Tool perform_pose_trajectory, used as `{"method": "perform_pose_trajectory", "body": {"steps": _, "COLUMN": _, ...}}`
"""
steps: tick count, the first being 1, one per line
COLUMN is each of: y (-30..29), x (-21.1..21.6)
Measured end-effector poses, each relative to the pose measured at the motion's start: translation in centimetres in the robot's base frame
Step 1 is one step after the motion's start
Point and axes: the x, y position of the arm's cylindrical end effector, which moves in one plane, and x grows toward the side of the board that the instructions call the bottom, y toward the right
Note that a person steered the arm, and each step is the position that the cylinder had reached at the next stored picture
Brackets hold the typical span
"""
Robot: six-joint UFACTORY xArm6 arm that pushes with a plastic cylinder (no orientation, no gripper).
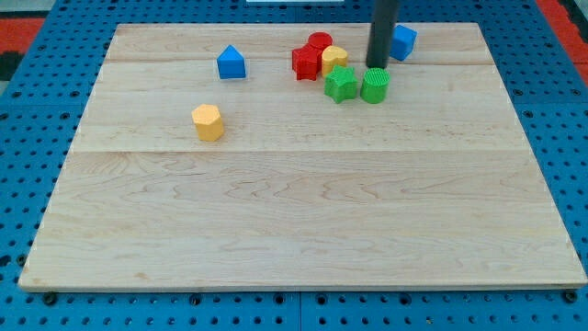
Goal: Slide the red star to the bottom right of the triangle
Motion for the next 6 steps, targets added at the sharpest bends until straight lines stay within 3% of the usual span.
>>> {"method": "perform_pose_trajectory", "body": {"steps": 1, "y": -1.0, "x": -1.2}}
{"method": "perform_pose_trajectory", "body": {"steps": 3, "y": -11.2, "x": -0.7}}
{"method": "perform_pose_trajectory", "body": {"steps": 4, "y": -13.2, "x": 3.8}}
{"method": "perform_pose_trajectory", "body": {"steps": 6, "y": -13.4, "x": 1.1}}
